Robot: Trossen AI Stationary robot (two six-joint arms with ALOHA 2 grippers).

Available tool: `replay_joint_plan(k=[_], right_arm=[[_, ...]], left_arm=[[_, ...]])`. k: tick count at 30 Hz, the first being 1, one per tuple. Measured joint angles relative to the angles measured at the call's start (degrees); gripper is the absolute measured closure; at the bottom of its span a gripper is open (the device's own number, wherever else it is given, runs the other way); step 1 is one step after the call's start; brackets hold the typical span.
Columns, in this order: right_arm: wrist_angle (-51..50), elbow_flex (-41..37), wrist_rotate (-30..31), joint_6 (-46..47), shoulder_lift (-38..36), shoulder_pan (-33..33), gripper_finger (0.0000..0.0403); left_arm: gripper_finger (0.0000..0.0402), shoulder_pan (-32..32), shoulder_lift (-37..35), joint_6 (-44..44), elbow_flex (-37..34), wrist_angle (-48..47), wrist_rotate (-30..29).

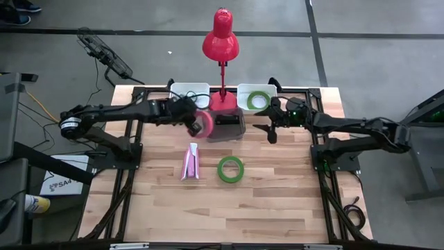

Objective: Pick and place Stapler, Stapler remover, tape
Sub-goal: Put the pink tape into the right white bin

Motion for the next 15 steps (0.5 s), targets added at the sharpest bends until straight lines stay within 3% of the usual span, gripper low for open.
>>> replay_joint_plan(k=[7, 15], right_arm=[[3.7, 0.0, 0.1, -0.7, 3.8, 1.6, 0.0183], [9.1, 0.0, -1.2, 0.3, 3.9, 3.5, 0.0182]], left_arm=[[0.0321, -2.5, 0.0, 9.2, 0.0, 17.9, -2.9], [0.0321, -2.5, 0.0, 13.7, 0.0, 25.3, -3.7]])
